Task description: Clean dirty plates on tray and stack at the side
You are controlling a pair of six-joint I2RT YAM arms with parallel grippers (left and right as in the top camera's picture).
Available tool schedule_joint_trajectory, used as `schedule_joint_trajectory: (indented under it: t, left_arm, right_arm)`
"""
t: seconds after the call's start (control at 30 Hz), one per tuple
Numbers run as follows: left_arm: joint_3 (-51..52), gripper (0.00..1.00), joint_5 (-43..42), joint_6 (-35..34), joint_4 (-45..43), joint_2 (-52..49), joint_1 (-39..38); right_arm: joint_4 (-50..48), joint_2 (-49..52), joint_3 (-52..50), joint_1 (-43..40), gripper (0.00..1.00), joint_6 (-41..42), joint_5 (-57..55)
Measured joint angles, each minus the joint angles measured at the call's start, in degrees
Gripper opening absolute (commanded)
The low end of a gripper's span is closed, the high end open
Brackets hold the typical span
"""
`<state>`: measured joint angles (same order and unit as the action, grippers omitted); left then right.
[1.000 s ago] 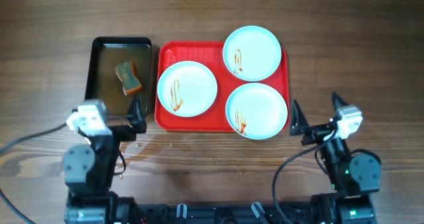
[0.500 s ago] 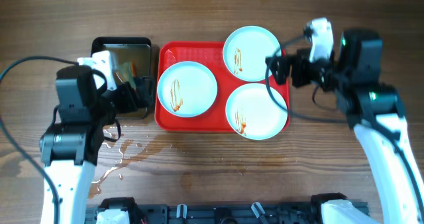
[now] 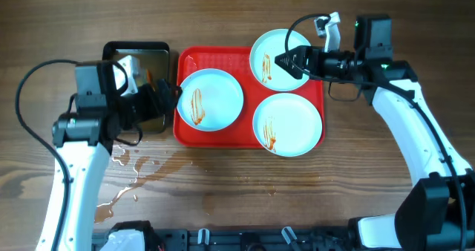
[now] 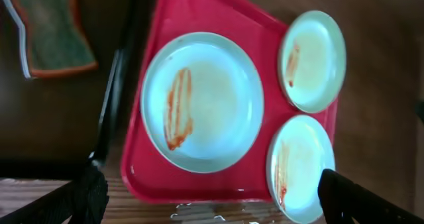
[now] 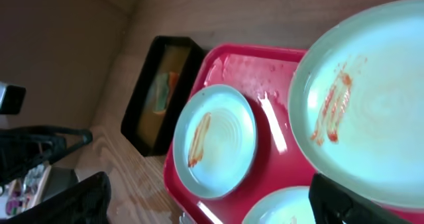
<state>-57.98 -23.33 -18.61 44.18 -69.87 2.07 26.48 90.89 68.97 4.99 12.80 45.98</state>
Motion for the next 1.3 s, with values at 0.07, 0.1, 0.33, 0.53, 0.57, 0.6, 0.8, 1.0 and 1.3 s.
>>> schedule_joint_trajectory:
  t: [0.07, 0.1, 0.33, 0.53, 0.57, 0.6, 0.8, 1.0, 1.3]
  left_arm:
    - [-3.4, 1.00, 4.1, -2.4, 3.5, -2.5, 0.0]
    - [-5.2, 0.99, 6.1, -3.5, 4.8, -3.8, 0.0]
    - [-14.5, 1.00, 13.2, -7.7, 11.9, -11.3, 0.0]
    - [-14.6, 1.00, 16.6, -8.2, 12.1, -15.1, 0.0]
    - [-14.6, 1.00, 17.2, -8.3, 11.7, -15.1, 0.0]
    - [-14.6, 1.00, 17.8, -8.3, 11.1, -15.1, 0.0]
    - [-14.6, 1.00, 19.2, -8.3, 8.3, -15.1, 0.0]
    - [-14.6, 1.00, 19.2, -8.3, 8.3, -17.7, 0.0]
    - [-14.6, 1.00, 19.3, -8.3, 7.6, -19.5, 0.0]
  right_arm:
    - [6.7, 0.1, 3.5, 1.4, 0.91, 0.4, -5.6]
    - [9.4, 0.1, 5.7, 2.9, 0.88, 0.5, -9.6]
    - [14.2, 1.6, 10.5, 12.3, 0.76, 3.4, -30.2]
    - [14.6, 9.5, 10.5, 13.0, 0.67, 5.8, -33.0]
    - [14.8, 10.8, 10.5, 13.0, 0.65, 6.0, -33.1]
    - [14.9, 11.5, 10.5, 13.0, 0.65, 6.1, -33.2]
    - [15.7, 15.8, 10.5, 13.1, 0.58, 6.0, -33.7]
    - [13.3, 18.8, 10.5, 17.7, 0.54, 5.1, -35.5]
    - [8.1, 20.8, 10.5, 25.3, 0.44, 8.4, -35.6]
